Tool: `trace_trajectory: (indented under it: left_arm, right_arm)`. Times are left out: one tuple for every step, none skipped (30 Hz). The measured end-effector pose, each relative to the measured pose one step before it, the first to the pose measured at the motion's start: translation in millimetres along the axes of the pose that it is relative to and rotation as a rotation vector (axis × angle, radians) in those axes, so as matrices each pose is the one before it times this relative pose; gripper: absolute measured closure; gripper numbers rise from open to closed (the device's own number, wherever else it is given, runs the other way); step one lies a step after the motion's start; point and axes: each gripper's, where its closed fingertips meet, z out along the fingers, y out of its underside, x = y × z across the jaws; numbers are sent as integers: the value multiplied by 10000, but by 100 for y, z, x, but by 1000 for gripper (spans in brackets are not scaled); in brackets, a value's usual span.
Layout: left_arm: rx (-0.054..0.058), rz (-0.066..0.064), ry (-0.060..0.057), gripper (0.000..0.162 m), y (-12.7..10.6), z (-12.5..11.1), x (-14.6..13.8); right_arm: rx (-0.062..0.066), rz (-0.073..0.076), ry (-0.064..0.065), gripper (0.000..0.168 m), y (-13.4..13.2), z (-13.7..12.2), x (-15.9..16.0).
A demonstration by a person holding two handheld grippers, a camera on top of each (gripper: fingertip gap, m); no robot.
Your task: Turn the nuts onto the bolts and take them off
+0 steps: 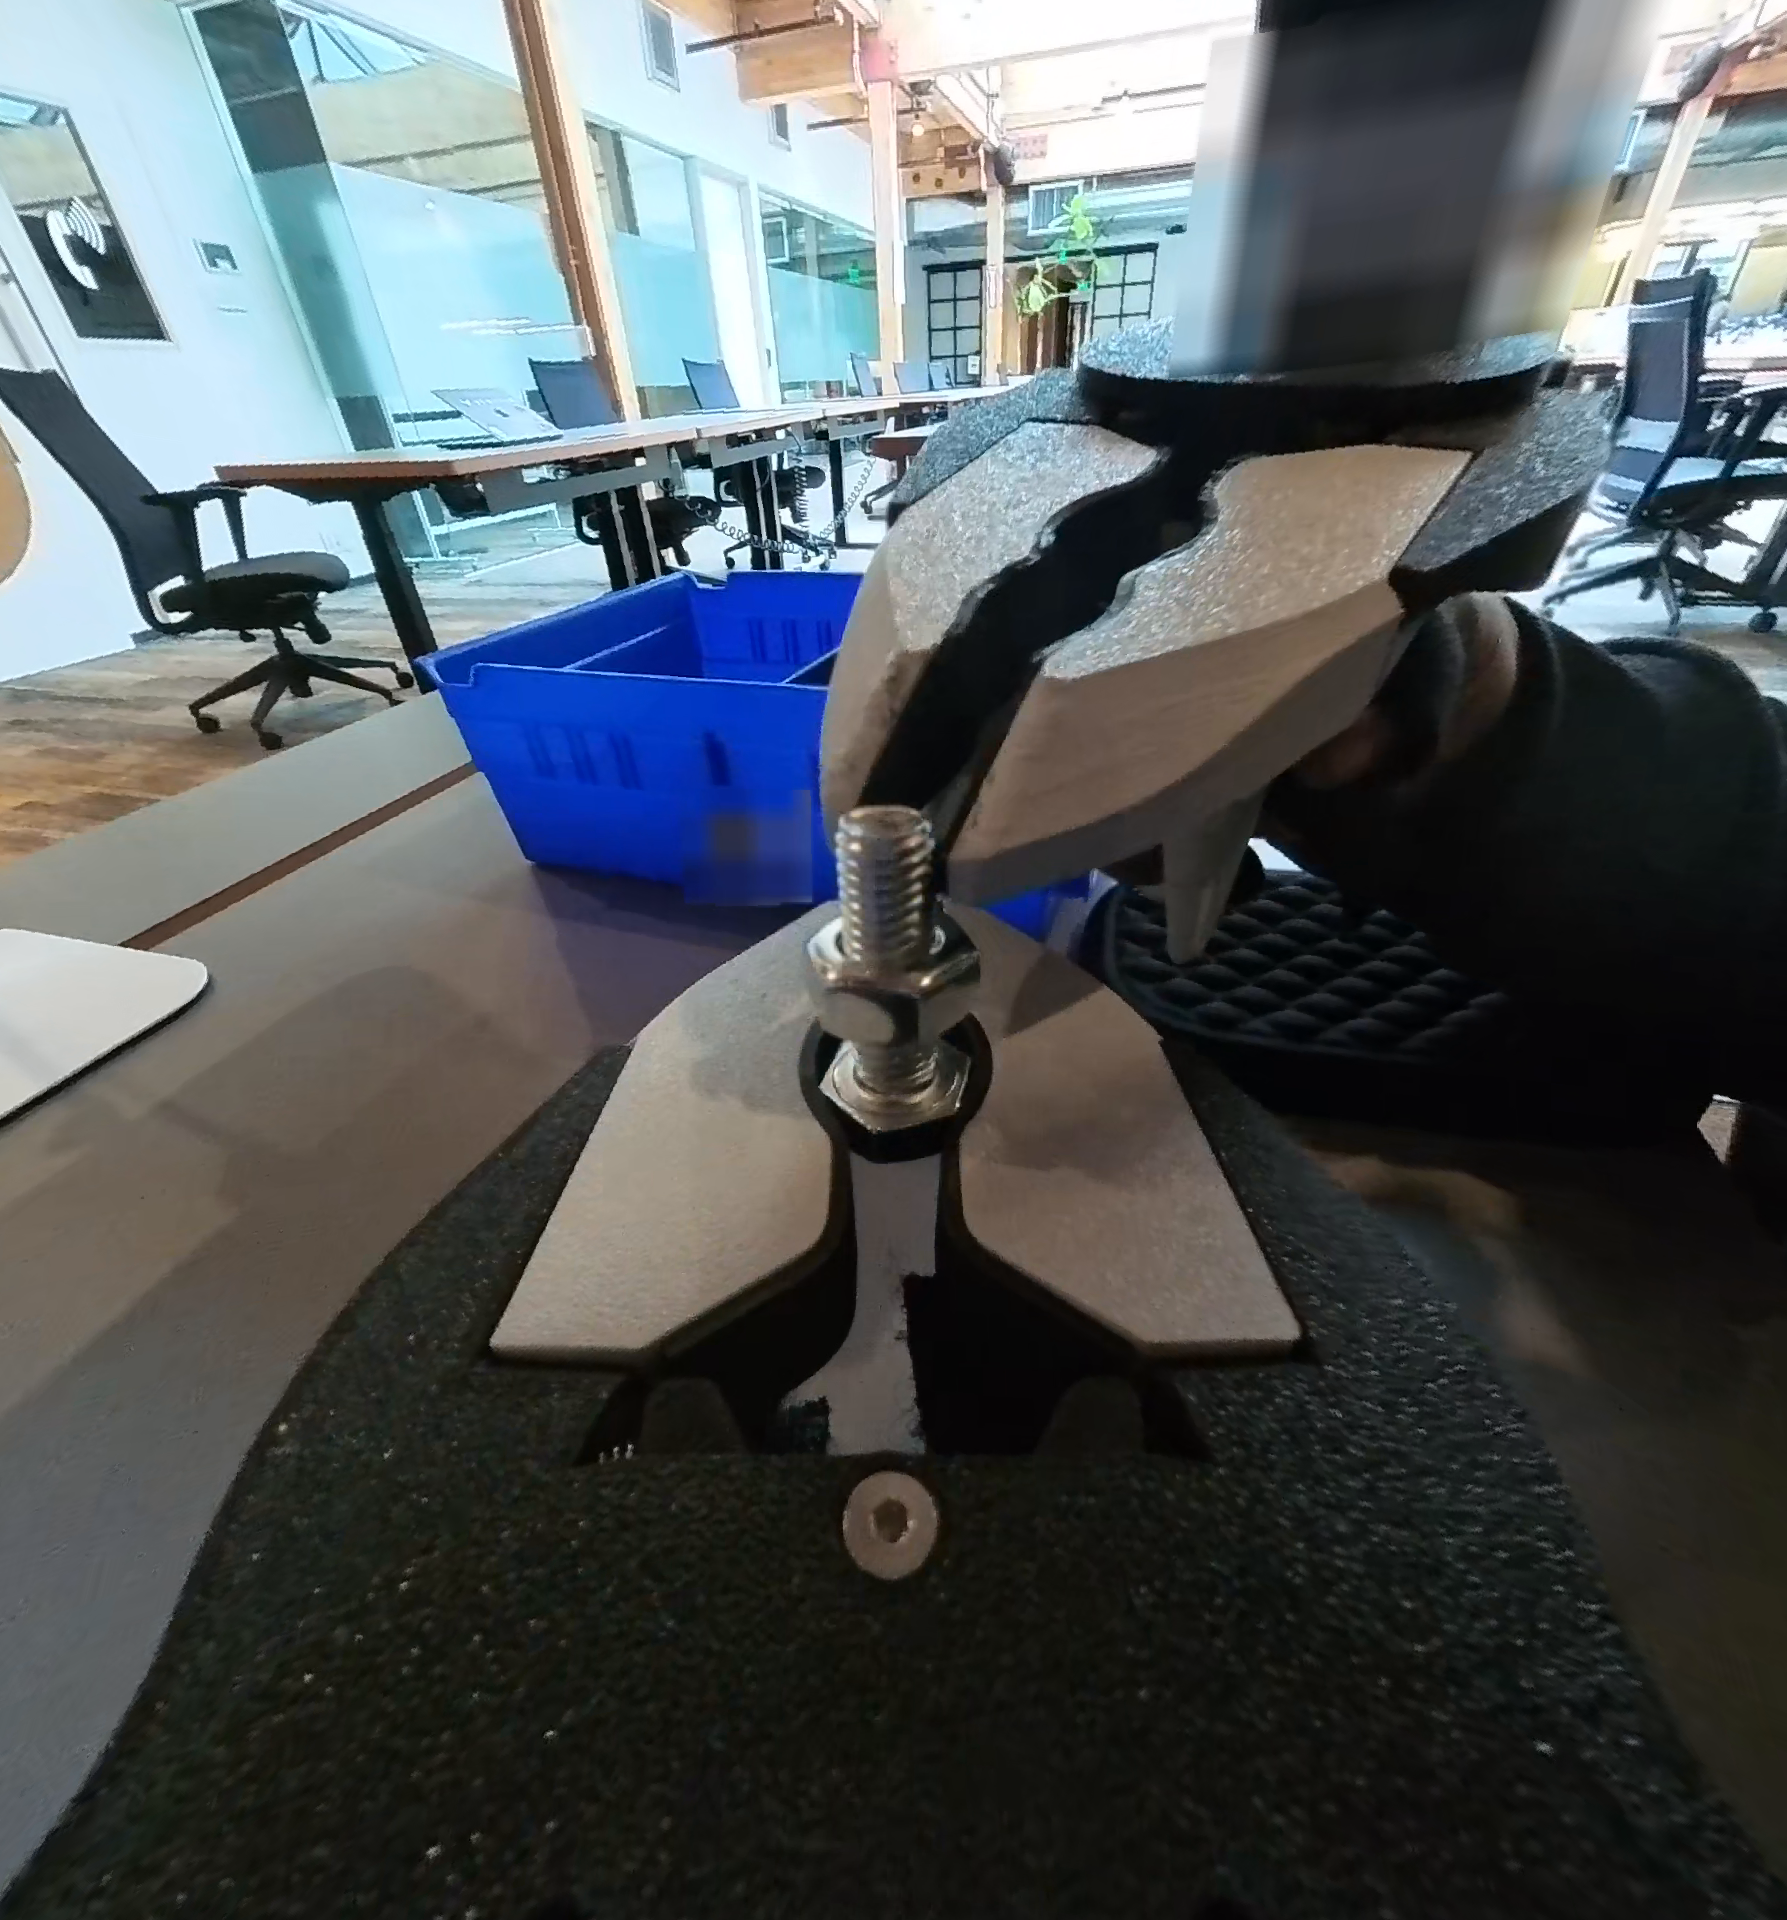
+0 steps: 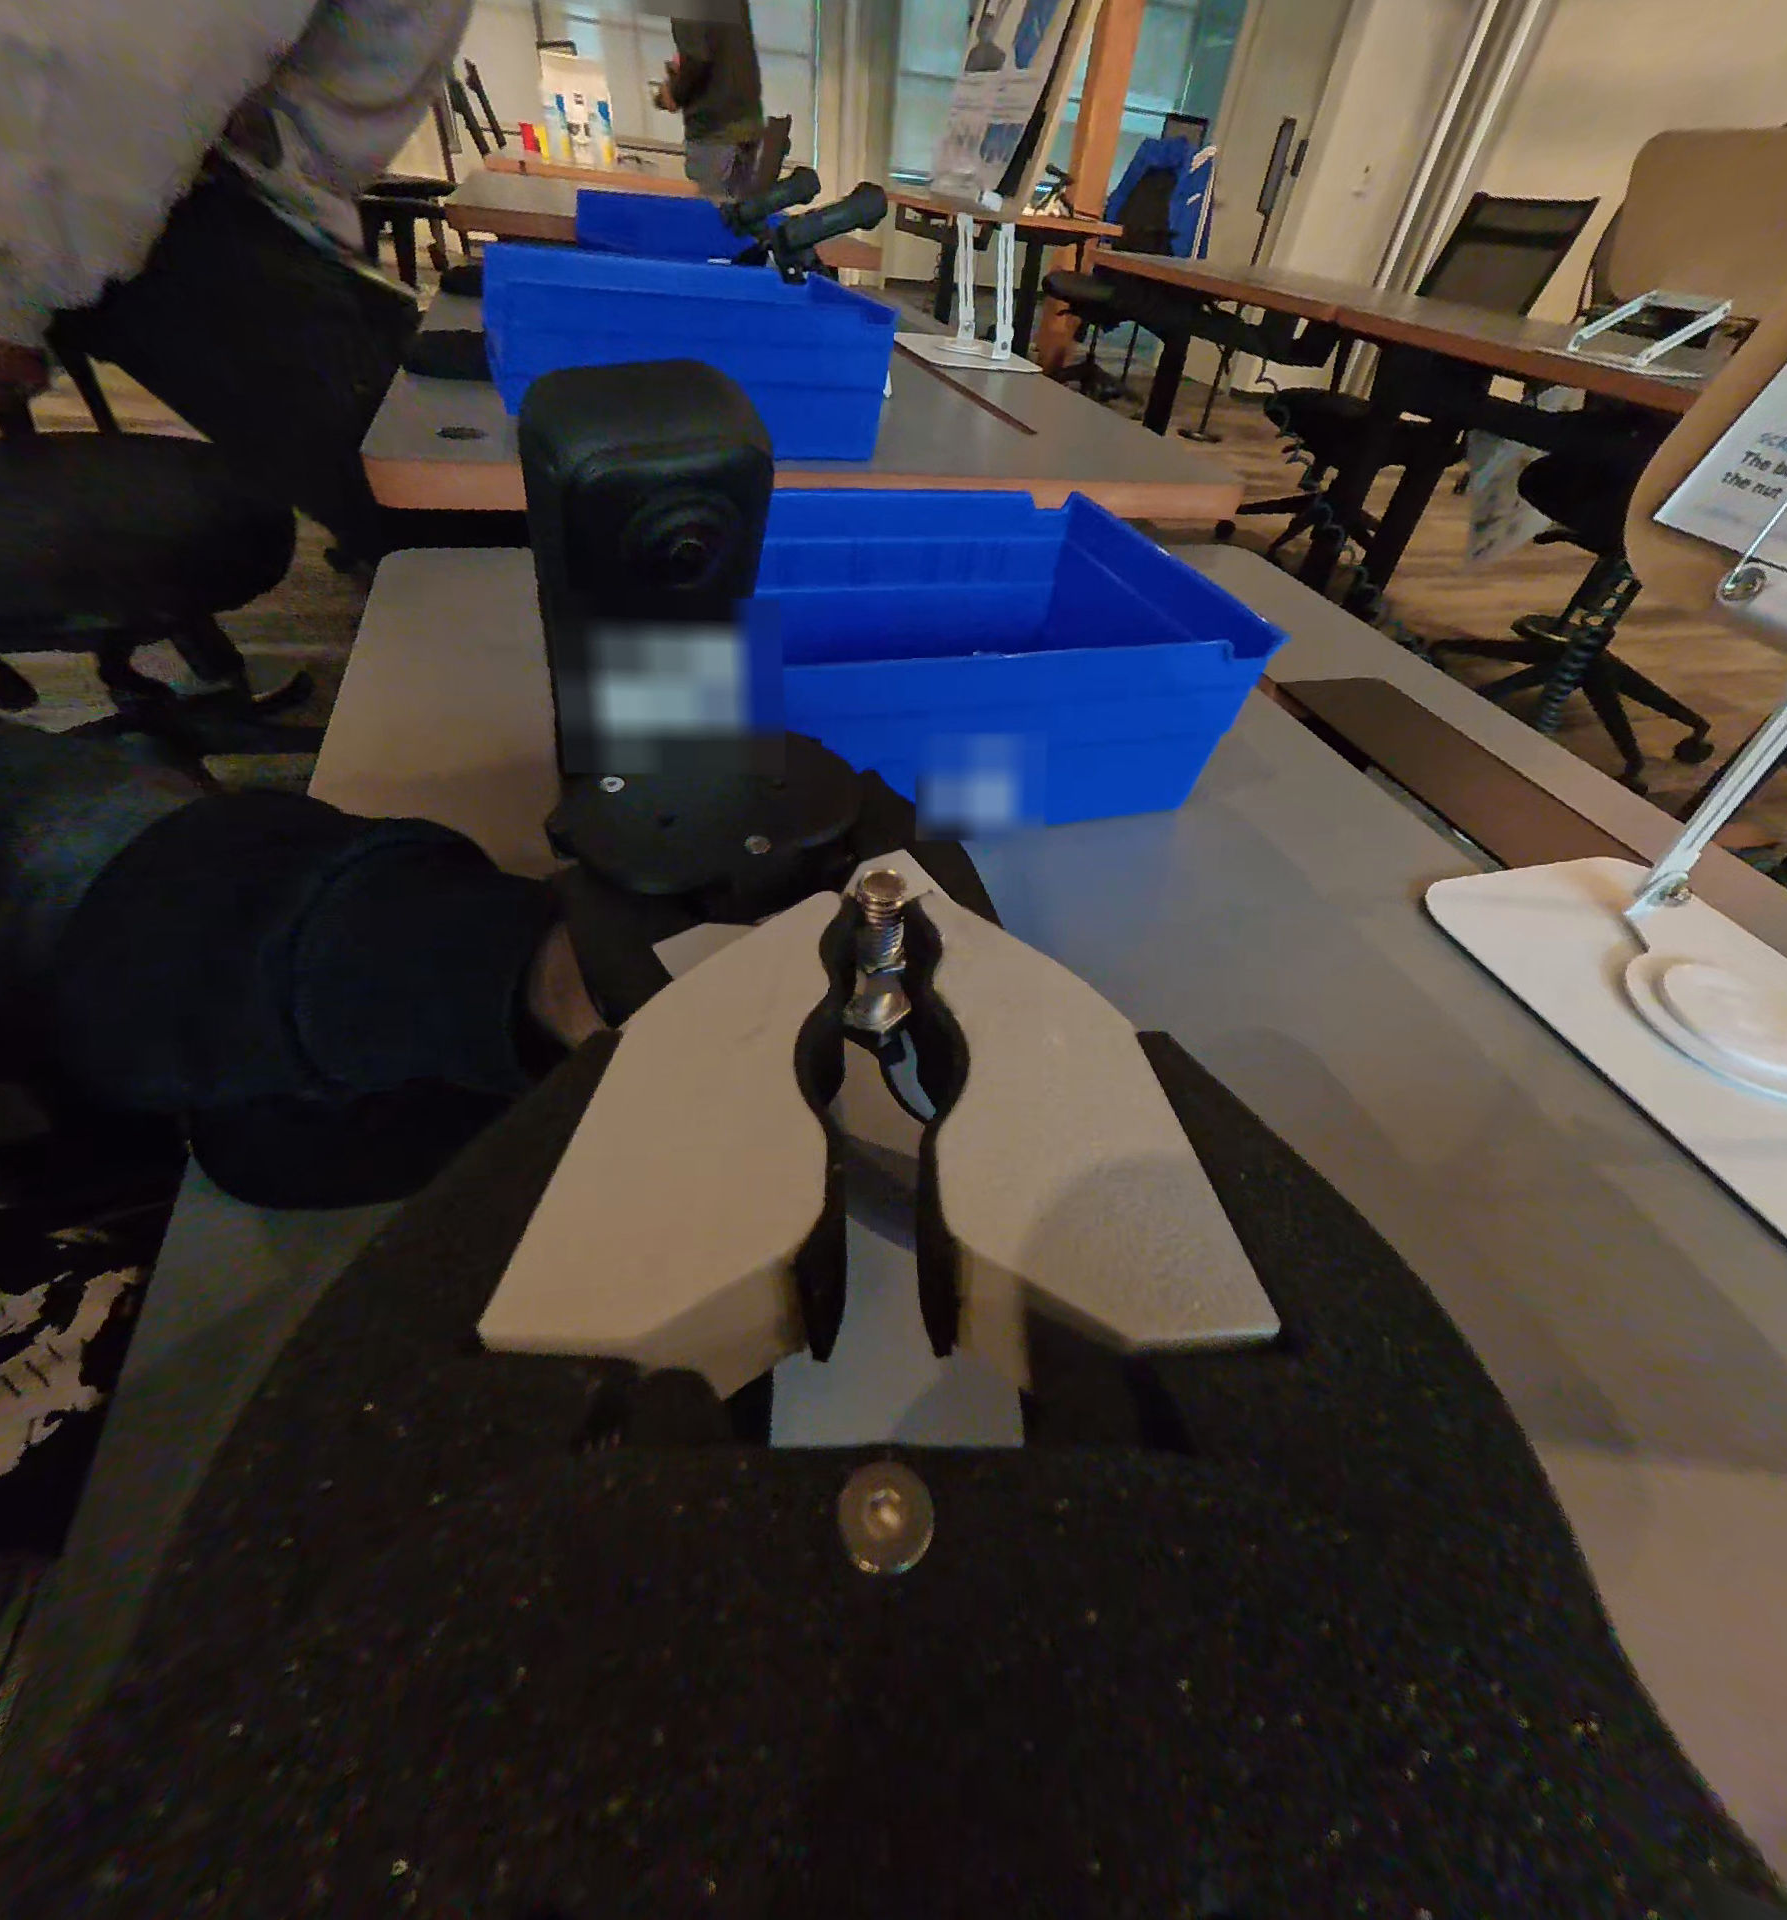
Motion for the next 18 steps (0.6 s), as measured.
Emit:
trace_trajectory:
  left_arm:
    - [6, -5, -12, 150, -25, -24, -43]
    - [-17, 10, -33, 150, 22, -18, -42]
    - [2, -9, 4, 150, -3, -7, 5]
    - [22, -13, -7, 150, -37, -15, -8]
    - [21, -12, -19, 150, -36, -2, -28]
    - [10, -4, 0, 150, -33, 4, -12]
    - [-6, 12, -2, 150, 7, 20, 5]
    - [-9, 20, -8, 150, -1, 7, 8]
    - [-1, 23, 7, 150, -1, 2, 42]
    - [9, 26, 28, 150, -25, 3, 75]
    - [21, 24, 26, 151, -40, -10, 71]
    - [24, 25, 19, 150, -53, -17, 56]
    - [56, 14, 9, 150, -92, -41, 31]
    - [73, -44, -6, 149, -109, -63, -41]
    - [93, -106, 24, 151, -141, -77, -60]
    - [119, -106, 36, 151, -167, -112, -56]
    - [83, -63, 5, 151, -127, -92, -47]
    - [28, -21, -3, 151, -36, -44, -19]
  right_arm:
    - [-2, 13, 32, 161, 22, -67, 103]
    - [-7, 20, 13, 161, 69, -93, 121]
    - [60, 39, 23, 156, 16, -109, 142]
    - [119, 82, 79, 148, -49, -85, 185]
    - [79, 84, 60, 141, -15, -7, 86]
    - [-25, 32, 82, 134, 90, 102, 44]
    - [-147, -70, 125, 125, 242, 178, 60]
    - [-232, -125, 126, 118, 344, 213, 60]
    - [-197, -82, 97, 115, 278, 210, 39]
    - [-83, -16, 20, 115, 109, 171, -37]
    - [2, 29, -20, 116, -15, 101, -46]
    - [22, 36, 75, 119, -43, -24, 138]
    - [5, -1, 87, 123, -18, -155, 233]
    - [12, 6, -29, 124, -15, -233, 119]
    - [31, 50, -43, 126, 9, -318, 117]
    - [90, 8, 74, 141, -9, -408, 298]
    - [218, -37, 157, 154, -149, -440, 403]
    - [221, 53, -65, 157, -268, -284, 47]
